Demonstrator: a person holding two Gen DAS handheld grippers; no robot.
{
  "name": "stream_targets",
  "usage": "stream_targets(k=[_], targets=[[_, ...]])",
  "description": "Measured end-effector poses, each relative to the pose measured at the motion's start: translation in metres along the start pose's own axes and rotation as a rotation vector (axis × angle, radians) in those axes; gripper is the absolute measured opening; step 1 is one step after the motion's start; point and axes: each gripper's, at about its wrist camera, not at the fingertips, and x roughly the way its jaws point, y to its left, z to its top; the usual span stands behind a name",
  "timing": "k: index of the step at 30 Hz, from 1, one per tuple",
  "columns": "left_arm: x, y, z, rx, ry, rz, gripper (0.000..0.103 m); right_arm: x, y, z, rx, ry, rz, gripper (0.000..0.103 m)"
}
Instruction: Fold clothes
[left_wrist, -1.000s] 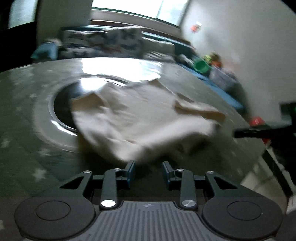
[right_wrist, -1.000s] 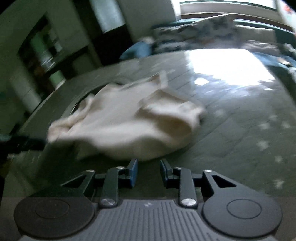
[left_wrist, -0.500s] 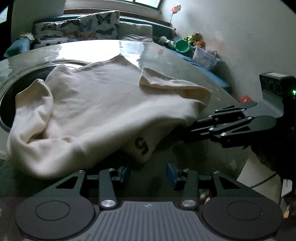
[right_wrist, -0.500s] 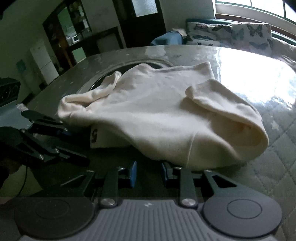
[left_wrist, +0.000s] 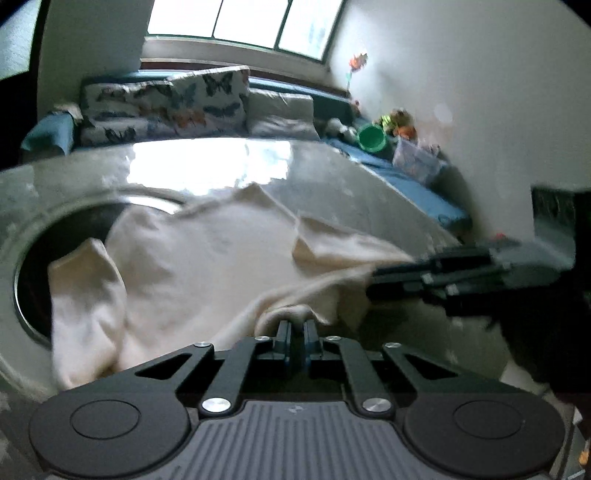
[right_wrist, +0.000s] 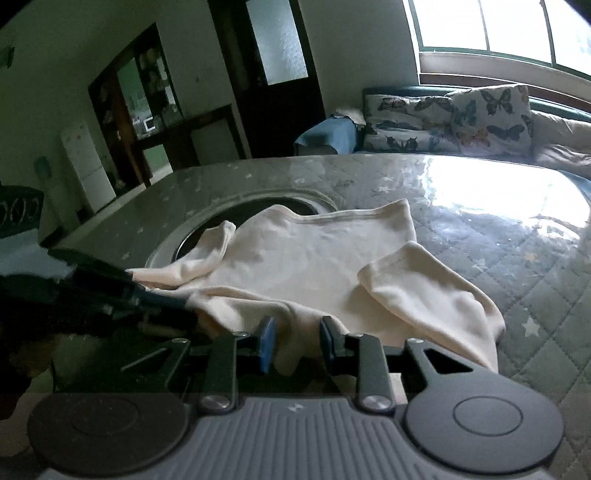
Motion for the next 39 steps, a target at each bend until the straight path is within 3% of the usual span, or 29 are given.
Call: stream_targets(k=[8,19,20,23,26,27,39], targets=[[0.014,0.016,0.014,-0.032,-0.006,0.029,0.007,-0.004,0.005,-0.022,0.023,0.036,0.03,0.031],[0.007,0.013,0.011,-0.009,-0.012,0.023,0.009,0.025,-0.014,-0.029,0.207,0.044,0.109,0.031],[0.005,0.012,0.01,-0.001,-0.014,0.022,0.01,0.028,-0.015,-0.029,0.218,0.042,0.115,0.027],[-0.002,0.008,0.006,0.034,-0.028,0.033,0.023,0.029,-0.015,-0.03,0.229,0.045,0.124,0.008],[-0.009,0.005,0.0,0.079,-0.039,0.022,0.037,0.023,-0.015,-0.032,0.234,0.049,0.14,0.005],[-0.011,0.003,-0.002,0.095,-0.038,0.013,0.046,0.019,-0.015,-0.032,0.231,0.05,0.143,0.005],[-0.031,-0.036,-0.038,0.351,-0.007,-0.139,0.048,-0.015,-0.023,-0.041,0.425,0.144,0.326,0.005]])
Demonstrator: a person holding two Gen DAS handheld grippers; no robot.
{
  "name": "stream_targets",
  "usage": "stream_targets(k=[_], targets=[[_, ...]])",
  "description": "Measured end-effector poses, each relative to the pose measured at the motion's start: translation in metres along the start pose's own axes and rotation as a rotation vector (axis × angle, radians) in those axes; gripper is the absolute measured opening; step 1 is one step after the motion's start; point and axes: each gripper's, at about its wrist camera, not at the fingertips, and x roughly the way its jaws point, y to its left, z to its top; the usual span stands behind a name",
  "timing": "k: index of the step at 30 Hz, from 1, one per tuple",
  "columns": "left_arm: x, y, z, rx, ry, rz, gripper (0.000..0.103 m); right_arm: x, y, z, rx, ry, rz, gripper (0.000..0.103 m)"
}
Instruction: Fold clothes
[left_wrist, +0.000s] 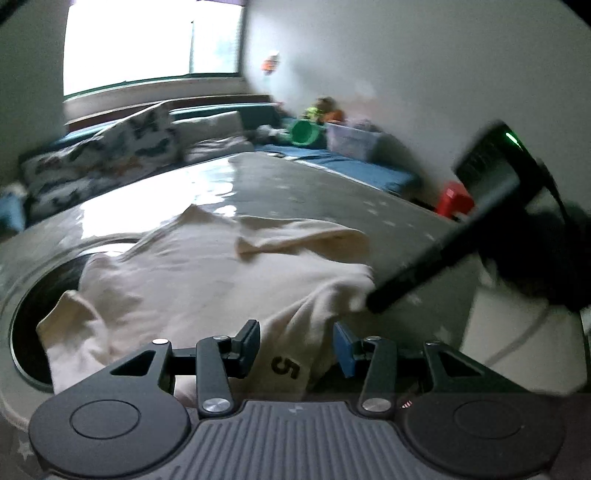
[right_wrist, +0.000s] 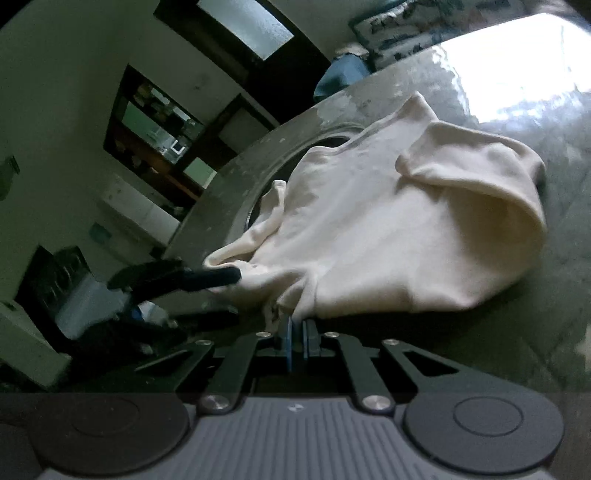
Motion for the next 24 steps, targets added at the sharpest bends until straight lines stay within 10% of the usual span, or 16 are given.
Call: stream_targets(k=[9,24], targets=[[0.025,-0.01,-0.018,0.052,0.102,-0.018,0.049,0.003,-0.001,-0.009,-0.045,0.087,-0.12,0.009],[0.014,-0.006,-0.029,0.016,0.176,-0.079,0.049,0.039,0.038,-0.006,-0.435,-0.025,-0.305,0.011]])
